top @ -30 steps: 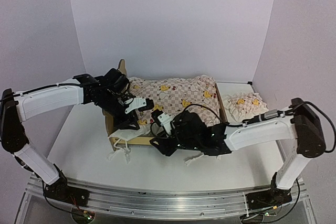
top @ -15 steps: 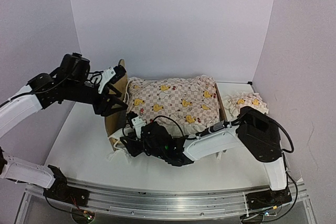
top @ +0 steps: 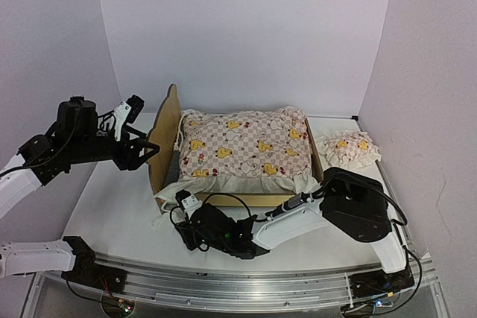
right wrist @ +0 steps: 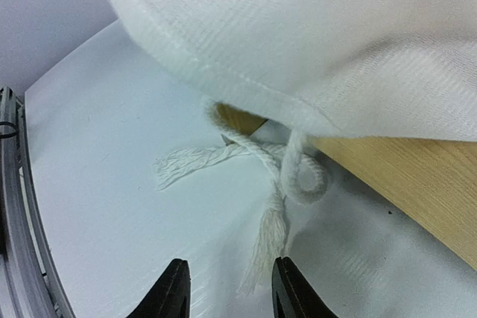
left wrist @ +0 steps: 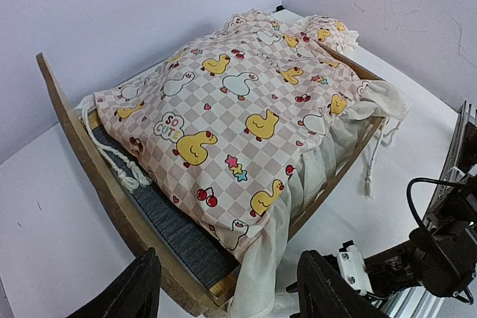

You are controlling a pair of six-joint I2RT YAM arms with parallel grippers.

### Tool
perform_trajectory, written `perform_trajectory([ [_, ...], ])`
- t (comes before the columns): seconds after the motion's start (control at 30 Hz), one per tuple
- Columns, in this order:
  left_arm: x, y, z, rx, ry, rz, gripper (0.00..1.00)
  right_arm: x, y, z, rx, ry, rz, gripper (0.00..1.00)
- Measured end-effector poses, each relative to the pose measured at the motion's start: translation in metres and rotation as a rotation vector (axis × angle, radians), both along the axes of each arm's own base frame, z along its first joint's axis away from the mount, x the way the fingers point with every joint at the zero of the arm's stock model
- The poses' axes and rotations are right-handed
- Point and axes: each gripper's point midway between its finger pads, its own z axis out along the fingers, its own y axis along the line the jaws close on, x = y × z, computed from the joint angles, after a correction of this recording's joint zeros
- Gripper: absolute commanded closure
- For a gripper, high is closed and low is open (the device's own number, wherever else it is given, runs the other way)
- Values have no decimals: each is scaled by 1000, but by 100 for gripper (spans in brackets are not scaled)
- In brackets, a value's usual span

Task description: Set up the pet bed

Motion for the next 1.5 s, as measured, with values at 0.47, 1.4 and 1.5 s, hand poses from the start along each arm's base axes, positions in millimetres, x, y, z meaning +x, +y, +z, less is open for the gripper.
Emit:
perform_trajectory([
  [0.47, 2, 6, -20, -29, 56, 55, 37, 42, -3, -19, -68, -134, -193, 93],
  [1.4, 1, 1, -15, -32, 15, 11, 39, 34, -1, 36, -37, -189, -90, 70],
  [1.5, 1, 1, -15, -32, 15, 10, 38, 39, -3, 17, -61, -179, -128, 70],
])
